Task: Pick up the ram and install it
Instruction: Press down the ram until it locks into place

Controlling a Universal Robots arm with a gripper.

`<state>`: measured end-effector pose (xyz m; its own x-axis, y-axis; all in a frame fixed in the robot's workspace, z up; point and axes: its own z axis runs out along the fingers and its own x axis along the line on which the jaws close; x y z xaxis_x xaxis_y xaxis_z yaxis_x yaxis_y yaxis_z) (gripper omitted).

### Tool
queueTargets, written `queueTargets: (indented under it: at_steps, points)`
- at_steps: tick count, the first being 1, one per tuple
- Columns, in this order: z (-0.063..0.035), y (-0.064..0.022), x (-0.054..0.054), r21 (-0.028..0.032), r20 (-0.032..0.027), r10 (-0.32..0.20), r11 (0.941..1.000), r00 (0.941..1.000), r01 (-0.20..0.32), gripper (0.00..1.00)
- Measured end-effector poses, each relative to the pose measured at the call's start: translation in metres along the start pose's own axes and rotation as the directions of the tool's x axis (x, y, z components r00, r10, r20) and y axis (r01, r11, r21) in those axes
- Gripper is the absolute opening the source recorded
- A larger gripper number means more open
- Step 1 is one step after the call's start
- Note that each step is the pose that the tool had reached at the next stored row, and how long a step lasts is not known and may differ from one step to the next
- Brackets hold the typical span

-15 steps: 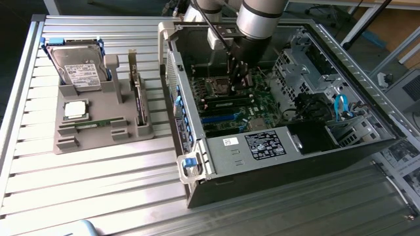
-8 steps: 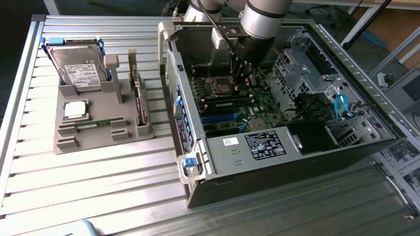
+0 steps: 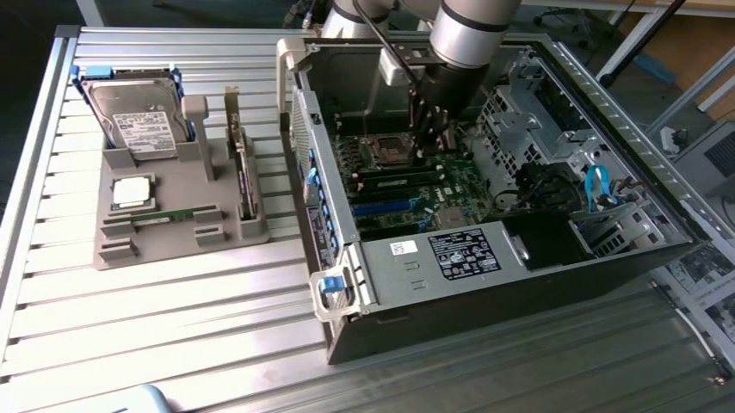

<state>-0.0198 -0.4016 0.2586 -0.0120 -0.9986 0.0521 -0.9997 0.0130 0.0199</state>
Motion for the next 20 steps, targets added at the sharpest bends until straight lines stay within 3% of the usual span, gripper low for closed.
queueTargets:
  at_steps: [11,13,20]
  points:
    - [-0.0004,-0.0164,0.0,-0.0036,-0.0001,0.0,1.0,1.0,0.0,0.11]
    - [-0.0006,-0.0226,0.0,-0.0041,0.0001,0.0,1.0,1.0,0.0,0.11]
    - [-0.0065,-0.0341,0.0,-0.0043,-0.0001,0.0,1.0,1.0,0.0,0.11]
